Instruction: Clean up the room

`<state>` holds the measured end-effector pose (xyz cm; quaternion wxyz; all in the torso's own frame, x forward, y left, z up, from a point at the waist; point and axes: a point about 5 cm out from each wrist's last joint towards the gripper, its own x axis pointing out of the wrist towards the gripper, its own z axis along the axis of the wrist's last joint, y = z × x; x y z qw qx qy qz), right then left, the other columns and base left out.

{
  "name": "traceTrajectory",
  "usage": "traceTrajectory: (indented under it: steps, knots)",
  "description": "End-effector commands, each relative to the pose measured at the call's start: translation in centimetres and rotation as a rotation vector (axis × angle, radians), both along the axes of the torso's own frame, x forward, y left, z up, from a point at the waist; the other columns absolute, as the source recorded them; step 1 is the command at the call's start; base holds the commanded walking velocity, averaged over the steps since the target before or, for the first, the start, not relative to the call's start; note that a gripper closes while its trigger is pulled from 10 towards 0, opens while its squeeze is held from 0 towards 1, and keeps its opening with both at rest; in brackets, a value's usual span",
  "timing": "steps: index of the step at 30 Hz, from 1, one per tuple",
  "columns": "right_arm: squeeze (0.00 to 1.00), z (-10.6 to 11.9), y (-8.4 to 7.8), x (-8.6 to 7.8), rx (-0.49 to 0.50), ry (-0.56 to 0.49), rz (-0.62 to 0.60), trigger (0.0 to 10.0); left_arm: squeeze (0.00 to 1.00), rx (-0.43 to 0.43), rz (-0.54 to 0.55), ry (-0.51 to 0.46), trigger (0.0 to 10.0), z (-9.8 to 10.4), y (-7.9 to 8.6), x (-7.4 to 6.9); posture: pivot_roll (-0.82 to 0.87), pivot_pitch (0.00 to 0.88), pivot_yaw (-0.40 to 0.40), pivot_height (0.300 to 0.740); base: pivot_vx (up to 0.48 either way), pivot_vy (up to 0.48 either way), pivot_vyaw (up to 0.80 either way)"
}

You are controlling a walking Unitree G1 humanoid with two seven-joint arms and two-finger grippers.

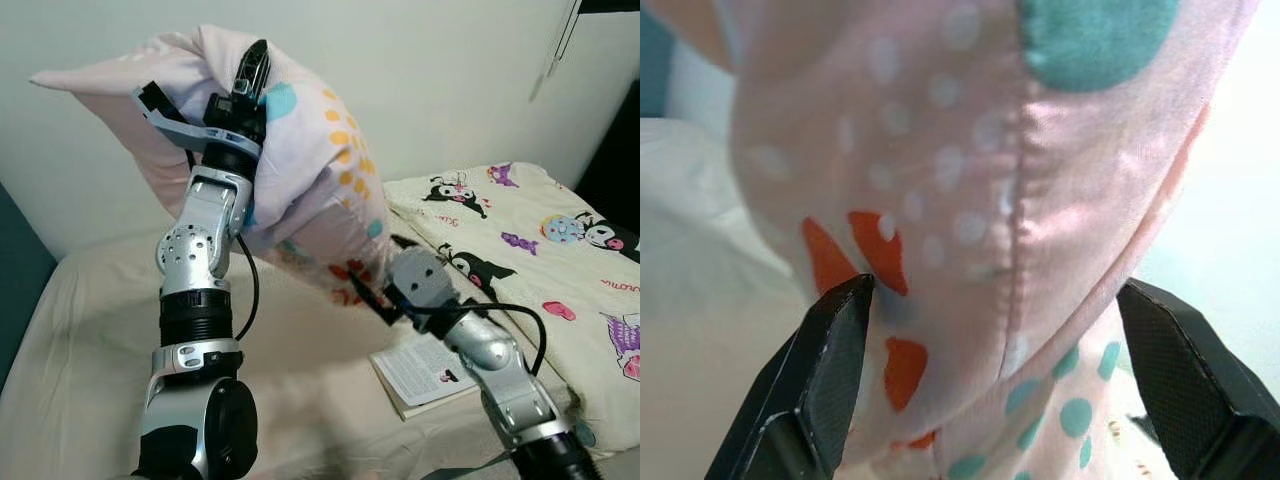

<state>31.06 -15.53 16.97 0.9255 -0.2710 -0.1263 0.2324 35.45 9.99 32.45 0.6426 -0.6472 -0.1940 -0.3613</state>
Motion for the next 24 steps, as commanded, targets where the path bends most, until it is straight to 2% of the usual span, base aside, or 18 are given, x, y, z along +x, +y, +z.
traceTrajectory:
  steps: [1, 7, 10, 15, 20, 21, 22, 23, 24]
  knots:
    - [0.00, 0.3, -0.1, 0.3, -0.023, -0.033, -0.015, 10.0, 0.00, -0.081, -0.067, -0.022, 10.0, -0.2, -1.7, -1.1, -0.02, 0.007, 0.003, 0.740, 0.000, 0.000, 0.00]
    - [0.00, 0.6, -0.6, 0.7, -0.035, -0.063, -0.056, 10.0, 0.00, -0.081, -0.070, -0.023, 10.0, -0.3, -1.6, -1.2, -0.02, 0.009, 0.000, 0.740, 0.000, 0.000, 0.00]
    - [0.00, 0.9, -2.0, 1.2, -0.036, -0.086, -0.133, 10.0, 0.00, -0.083, -0.086, -0.034, 10.0, -0.2, -1.4, -1.5, -0.01, 0.012, -0.002, 0.740, 0.000, 0.000, 0.00]
    - [0.00, 1.0, -2.9, 1.5, -0.035, -0.099, -0.168, 10.0, 0.00, -0.089, -0.118, -0.050, 10.0, -0.2, -1.2, -1.9, -0.01, 0.013, -0.004, 0.740, 0.000, 0.000, 0.00]
    - [0.00, 1.3, -3.3, 2.2, -0.032, -0.099, -0.172, 10.0, 0.00, -0.124, -0.220, -0.113, 10.0, 0.1, -0.9, -3.5, 0.01, 0.017, -0.011, 0.740, 0.000, 0.000, 0.00]
    - [0.00, 1.4, -3.1, 2.4, -0.028, -0.099, -0.161, 10.0, 0.00, -0.125, -0.255, -0.141, 10.0, 0.2, -1.0, -4.0, 0.01, 0.017, -0.014, 0.740, 0.000, 0.000, 0.00]
    - [0.00, 1.4, -3.1, 2.4, -0.028, -0.099, -0.161, 10.0, 0.00, -0.125, -0.255, -0.141, 10.0, 0.2, -1.0, -4.0, 0.01, 0.017, -0.014, 0.740, 0.000, 0.000, 0.00]
    - [0.00, 1.6, -2.6, 2.7, -0.012, -0.089, -0.127, 10.0, 0.00, -0.109, -0.315, -0.206, 10.0, 0.2, -1.0, -5.3, 0.01, 0.017, -0.015, 0.740, 0.000, 0.000, 0.00]
    - [0.00, 1.6, -2.6, 2.7, -0.012, -0.089, -0.127, 10.0, 0.00, -0.109, -0.315, -0.206, 10.0, 0.2, -1.0, -5.3, 0.01, 0.017, -0.015, 0.740, 0.000, 0.000, 0.00]
